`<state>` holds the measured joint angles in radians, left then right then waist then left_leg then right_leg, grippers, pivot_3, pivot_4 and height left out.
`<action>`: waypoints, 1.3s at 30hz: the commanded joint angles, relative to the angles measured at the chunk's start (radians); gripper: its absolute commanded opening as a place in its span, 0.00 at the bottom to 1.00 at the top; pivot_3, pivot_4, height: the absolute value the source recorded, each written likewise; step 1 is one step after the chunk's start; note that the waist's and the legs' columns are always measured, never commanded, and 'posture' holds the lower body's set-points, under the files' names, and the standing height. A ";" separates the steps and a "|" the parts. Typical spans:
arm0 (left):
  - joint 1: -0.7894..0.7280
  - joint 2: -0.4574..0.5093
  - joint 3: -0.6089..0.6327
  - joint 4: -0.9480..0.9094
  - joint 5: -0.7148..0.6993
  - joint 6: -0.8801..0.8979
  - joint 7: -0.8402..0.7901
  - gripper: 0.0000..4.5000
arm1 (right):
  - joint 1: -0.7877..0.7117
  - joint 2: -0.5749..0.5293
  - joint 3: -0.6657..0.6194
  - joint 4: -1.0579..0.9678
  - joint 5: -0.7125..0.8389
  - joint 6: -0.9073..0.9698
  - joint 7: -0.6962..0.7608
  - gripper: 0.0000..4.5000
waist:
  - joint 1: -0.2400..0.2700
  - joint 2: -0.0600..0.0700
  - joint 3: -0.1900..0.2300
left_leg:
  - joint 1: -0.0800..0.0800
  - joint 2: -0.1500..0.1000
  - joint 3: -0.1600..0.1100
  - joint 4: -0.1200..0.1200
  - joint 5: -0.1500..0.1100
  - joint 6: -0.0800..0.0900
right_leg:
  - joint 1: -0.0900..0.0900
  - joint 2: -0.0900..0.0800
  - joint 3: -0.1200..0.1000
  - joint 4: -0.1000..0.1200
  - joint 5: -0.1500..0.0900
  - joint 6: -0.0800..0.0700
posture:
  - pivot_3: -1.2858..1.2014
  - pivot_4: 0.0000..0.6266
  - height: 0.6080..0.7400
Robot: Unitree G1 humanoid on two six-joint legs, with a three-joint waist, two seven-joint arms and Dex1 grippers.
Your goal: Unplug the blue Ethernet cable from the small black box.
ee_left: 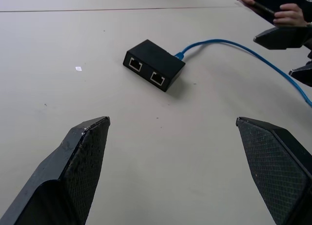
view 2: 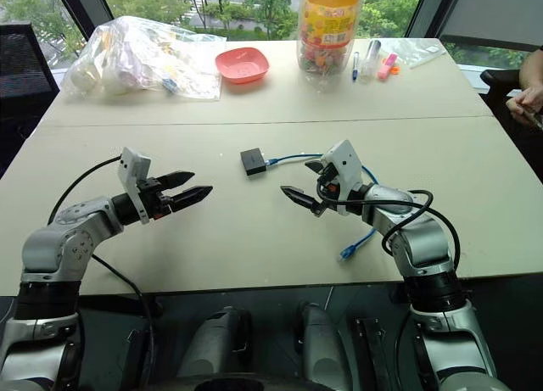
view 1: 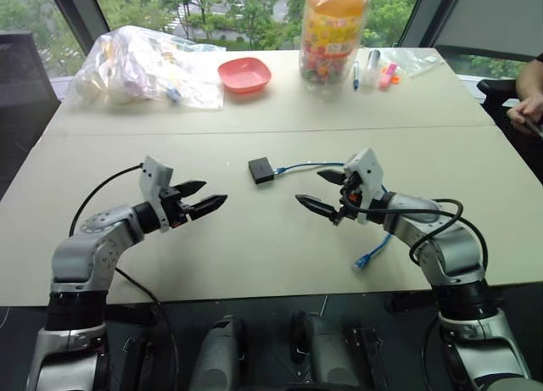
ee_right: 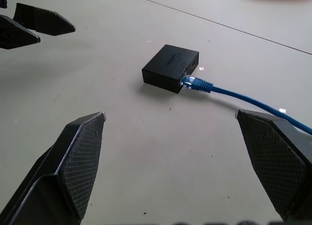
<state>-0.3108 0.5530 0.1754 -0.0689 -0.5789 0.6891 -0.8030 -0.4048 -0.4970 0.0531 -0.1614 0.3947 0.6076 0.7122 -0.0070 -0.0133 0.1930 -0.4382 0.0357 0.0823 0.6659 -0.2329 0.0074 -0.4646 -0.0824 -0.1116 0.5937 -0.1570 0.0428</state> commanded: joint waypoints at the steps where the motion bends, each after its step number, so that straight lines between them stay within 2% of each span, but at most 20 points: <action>1: 0.006 0.009 0.011 -0.020 -0.008 -0.024 -0.013 0.96 | -0.015 0.005 -0.004 -0.011 -0.002 -0.022 0.006 1.00 | -0.001 0.000 0.000 | 0.000 0.000 0.000 0.000 0.000 0.000 | 0.000 0.000 0.000 0.000 0.000 0.000 | 0.52 0.24 1.00; 10: -0.008 0.013 -0.007 -0.006 0.011 -0.034 -0.011 0.96 | -0.011 0.011 -0.007 -0.012 -0.010 -0.027 0.001 1.00 | -0.001 0.000 0.000 | 0.000 0.000 0.000 0.000 0.000 0.000 | 0.000 0.000 0.000 0.000 0.000 0.000 | 0.52 0.24 1.00; 14: -0.046 0.012 -0.026 0.052 0.078 -0.099 0.015 0.96 | -0.021 0.018 -0.008 0.016 -0.035 -0.055 -0.010 1.00 | 0.001 0.000 0.000 | 0.000 0.000 0.000 0.000 0.000 0.000 | 0.000 0.000 0.000 0.000 0.000 0.000 | 0.52 0.24 1.00; 19: -0.148 0.061 -0.076 0.207 0.180 -0.210 -0.038 0.96 | -0.177 0.050 0.031 0.310 -0.122 -0.201 0.024 1.00 | -0.006 0.000 0.000 | 0.000 -0.001 0.001 0.001 0.000 0.000 | 0.000 0.000 0.000 0.000 0.001 -0.001 | 0.52 0.24 1.00; 21: -0.186 0.085 -0.069 0.238 0.170 -0.213 -0.078 0.96 | -0.290 0.082 0.044 0.516 -0.158 -0.288 0.052 1.00 | -0.009 0.000 0.000 | 0.000 -0.001 0.001 0.001 0.000 0.000 | 0.000 0.001 0.000 0.001 0.001 -0.001 | 0.52 0.24 1.00; 26: -0.237 0.123 -0.050 0.214 0.154 -0.185 -0.102 0.96 | -0.552 0.166 0.093 1.035 -0.281 -0.529 0.114 1.00 | -0.011 0.000 0.001 | 0.000 -0.002 0.002 -0.001 0.001 0.000 | -0.002 0.002 0.000 0.003 0.001 0.000 | 0.52 0.24 1.00; 29: -0.227 0.125 -0.029 0.172 0.133 -0.160 -0.085 0.96 | -0.658 0.208 0.114 1.265 -0.357 -0.639 0.104 1.00 | -0.011 0.000 0.001 | 0.000 -0.002 0.003 -0.002 0.001 0.000 | -0.002 0.002 0.000 0.003 0.004 0.001 | 0.52 0.24 1.00; 33: -0.113 0.110 -0.002 0.043 0.118 -0.123 -0.029 0.96 | -0.724 0.272 0.189 1.446 -0.489 -0.689 0.102 1.00 | -0.014 0.000 0.000 | -0.001 -0.002 0.003 -0.002 0.001 0.000 | -0.002 0.001 0.001 0.003 0.004 0.002 | 0.52 0.24 1.00; 39: 0.017 0.094 0.065 -0.097 0.073 -0.061 0.058 0.96 | -0.743 0.324 0.191 1.502 -0.558 -0.711 0.108 1.00 | -0.014 0.000 0.000 | 0.009 0.001 0.003 -0.002 0.001 0.000 | 0.006 0.001 0.002 0.003 0.001 0.002 | 0.52 0.24 1.00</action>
<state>-0.2917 0.6427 0.1969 -0.1118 -0.4821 0.6238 -0.7637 -1.1627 -0.2059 0.2179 1.3034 -0.1150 -0.1039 0.8026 -0.0212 -0.0135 0.1931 -0.4268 0.0375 0.0848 0.6636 -0.2324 0.0068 -0.4574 -0.0808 -0.1097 0.5975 -0.1567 0.0435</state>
